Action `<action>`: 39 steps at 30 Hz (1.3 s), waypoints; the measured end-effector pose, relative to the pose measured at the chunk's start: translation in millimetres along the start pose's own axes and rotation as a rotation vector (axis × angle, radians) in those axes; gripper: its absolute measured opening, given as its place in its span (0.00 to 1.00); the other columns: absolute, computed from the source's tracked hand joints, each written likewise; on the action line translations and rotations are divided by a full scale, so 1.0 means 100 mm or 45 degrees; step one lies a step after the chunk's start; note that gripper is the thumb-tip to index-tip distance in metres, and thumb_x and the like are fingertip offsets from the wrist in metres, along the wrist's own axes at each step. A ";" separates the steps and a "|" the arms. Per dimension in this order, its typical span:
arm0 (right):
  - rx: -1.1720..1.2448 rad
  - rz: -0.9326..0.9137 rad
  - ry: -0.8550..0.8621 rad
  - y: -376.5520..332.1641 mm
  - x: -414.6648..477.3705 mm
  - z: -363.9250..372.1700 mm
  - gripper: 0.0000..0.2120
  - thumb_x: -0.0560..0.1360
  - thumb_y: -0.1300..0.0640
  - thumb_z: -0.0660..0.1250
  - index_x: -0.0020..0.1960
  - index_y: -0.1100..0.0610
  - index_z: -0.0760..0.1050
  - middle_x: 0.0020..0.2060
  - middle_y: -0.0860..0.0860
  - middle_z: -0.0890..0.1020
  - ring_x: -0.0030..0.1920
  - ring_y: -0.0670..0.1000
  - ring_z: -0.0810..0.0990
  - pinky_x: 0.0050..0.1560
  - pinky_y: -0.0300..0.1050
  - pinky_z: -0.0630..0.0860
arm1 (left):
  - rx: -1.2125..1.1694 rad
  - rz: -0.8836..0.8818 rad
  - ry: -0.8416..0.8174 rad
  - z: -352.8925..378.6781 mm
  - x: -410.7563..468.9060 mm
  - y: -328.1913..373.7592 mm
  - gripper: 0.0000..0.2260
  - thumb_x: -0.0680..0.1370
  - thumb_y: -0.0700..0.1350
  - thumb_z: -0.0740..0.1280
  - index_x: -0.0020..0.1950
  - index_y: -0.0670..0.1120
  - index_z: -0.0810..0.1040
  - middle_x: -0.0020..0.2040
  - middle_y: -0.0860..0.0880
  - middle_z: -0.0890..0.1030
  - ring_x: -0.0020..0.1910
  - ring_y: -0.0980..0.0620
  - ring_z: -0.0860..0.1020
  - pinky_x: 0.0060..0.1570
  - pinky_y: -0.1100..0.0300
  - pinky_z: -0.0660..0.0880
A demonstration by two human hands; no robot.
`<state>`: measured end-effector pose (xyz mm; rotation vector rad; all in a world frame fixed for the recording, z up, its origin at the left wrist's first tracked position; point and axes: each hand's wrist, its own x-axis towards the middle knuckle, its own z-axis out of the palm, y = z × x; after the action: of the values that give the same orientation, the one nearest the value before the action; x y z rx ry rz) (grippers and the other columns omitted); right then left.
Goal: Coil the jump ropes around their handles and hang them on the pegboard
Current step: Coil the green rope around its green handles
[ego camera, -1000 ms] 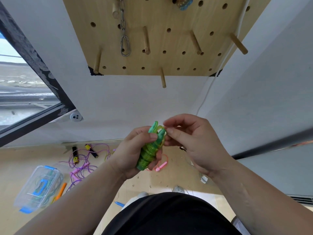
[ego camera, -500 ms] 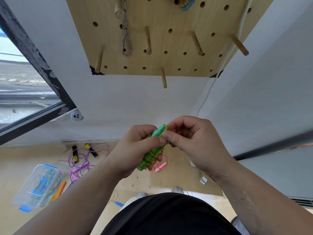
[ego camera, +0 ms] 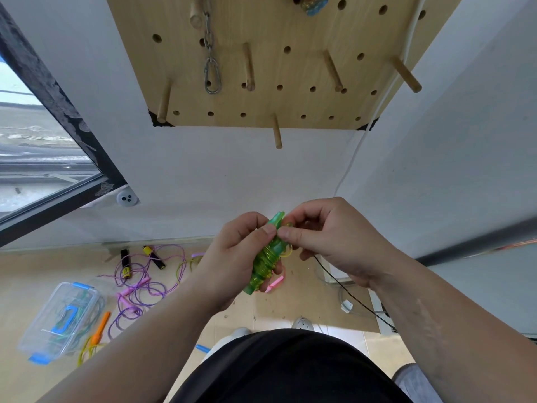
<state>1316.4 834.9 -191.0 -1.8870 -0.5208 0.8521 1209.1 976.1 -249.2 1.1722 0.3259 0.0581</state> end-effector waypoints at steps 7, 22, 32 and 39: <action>-0.178 0.083 -0.162 -0.08 0.07 -0.07 0.07 0.70 0.56 0.79 0.46 0.57 0.86 0.38 0.54 0.85 0.38 0.49 0.82 0.37 0.44 0.81 | 0.052 -0.030 0.043 0.01 0.07 0.03 0.11 0.80 0.42 0.68 0.43 0.38 0.70 0.31 0.39 0.76 0.29 0.42 0.76 0.22 0.60 0.68; -0.042 -0.154 0.306 0.07 0.13 0.02 0.14 0.69 0.55 0.80 0.49 0.53 0.78 0.33 0.52 0.83 0.32 0.51 0.82 0.35 0.44 0.80 | 0.004 0.008 0.074 0.09 0.32 0.20 0.09 0.82 0.41 0.65 0.59 0.50 0.82 0.38 0.42 0.80 0.34 0.42 0.78 0.26 0.56 0.72; 0.383 -0.016 0.143 0.12 0.23 -0.13 0.03 0.77 0.66 0.70 0.50 0.60 0.81 0.36 0.52 0.84 0.36 0.49 0.82 0.38 0.41 0.79 | 0.035 -0.045 0.008 0.12 0.35 0.21 0.07 0.85 0.42 0.60 0.59 0.44 0.76 0.41 0.40 0.79 0.28 0.43 0.75 0.25 0.58 0.72; 0.562 0.056 0.122 0.16 0.29 -0.10 0.03 0.77 0.63 0.69 0.44 0.61 0.80 0.34 0.53 0.81 0.34 0.47 0.79 0.30 0.38 0.74 | 0.049 -0.066 0.024 0.12 0.39 0.18 0.08 0.84 0.43 0.62 0.55 0.38 0.75 0.44 0.39 0.79 0.28 0.42 0.74 0.27 0.57 0.73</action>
<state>1343.5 841.2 -212.0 -1.5270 -0.2097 0.8232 1251.4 980.3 -237.5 1.2009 0.3751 0.0178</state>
